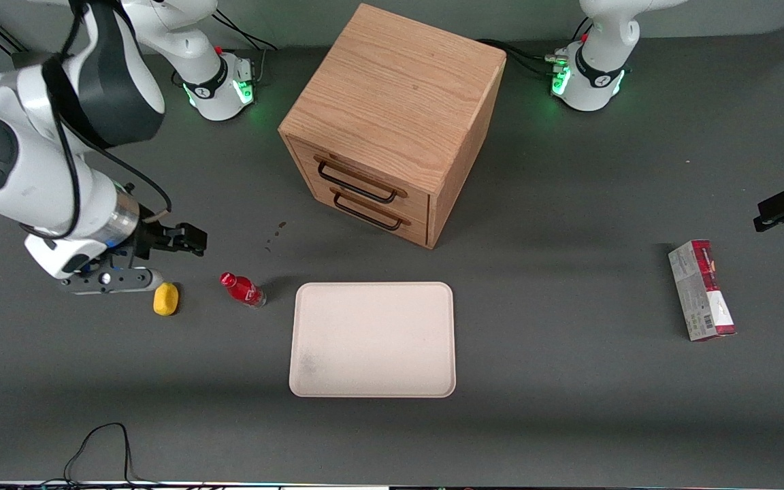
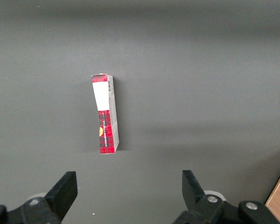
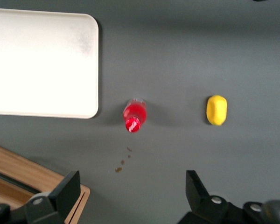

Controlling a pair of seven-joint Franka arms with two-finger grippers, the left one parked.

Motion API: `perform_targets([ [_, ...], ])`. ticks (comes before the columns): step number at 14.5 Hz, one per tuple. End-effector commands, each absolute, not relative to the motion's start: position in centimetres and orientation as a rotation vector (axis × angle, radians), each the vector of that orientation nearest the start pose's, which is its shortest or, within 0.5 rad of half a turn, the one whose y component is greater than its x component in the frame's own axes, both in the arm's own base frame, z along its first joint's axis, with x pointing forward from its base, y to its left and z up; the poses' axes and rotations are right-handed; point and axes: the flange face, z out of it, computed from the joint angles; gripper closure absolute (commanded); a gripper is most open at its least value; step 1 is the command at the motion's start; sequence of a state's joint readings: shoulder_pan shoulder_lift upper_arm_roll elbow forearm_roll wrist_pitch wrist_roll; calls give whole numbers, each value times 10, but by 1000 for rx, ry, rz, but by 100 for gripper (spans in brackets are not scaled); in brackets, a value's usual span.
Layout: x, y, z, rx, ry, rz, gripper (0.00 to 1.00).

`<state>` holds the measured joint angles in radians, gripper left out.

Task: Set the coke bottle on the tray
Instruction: 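Move the right gripper down over the red Coca-Cola bottle, then close the right gripper around the red bottle's body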

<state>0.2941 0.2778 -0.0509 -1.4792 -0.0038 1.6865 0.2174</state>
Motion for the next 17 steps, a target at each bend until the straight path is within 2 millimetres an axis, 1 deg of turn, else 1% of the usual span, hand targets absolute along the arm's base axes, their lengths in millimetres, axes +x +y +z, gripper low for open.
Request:
perform_targets([
  [1,616,157,475,-3157,-14,102,0],
  [5,608,158,422,-3125,3,74,0],
  [6,604,161,410,-3124,-6,63,0],
  [7,600,167,399,-3123,-21,44,0],
  [10,593,165,368,-3116,-19,-15,0],
  [13,591,161,349,-3112,-20,-64,0],
  [17,595,159,337,-3118,-20,-84,0],
])
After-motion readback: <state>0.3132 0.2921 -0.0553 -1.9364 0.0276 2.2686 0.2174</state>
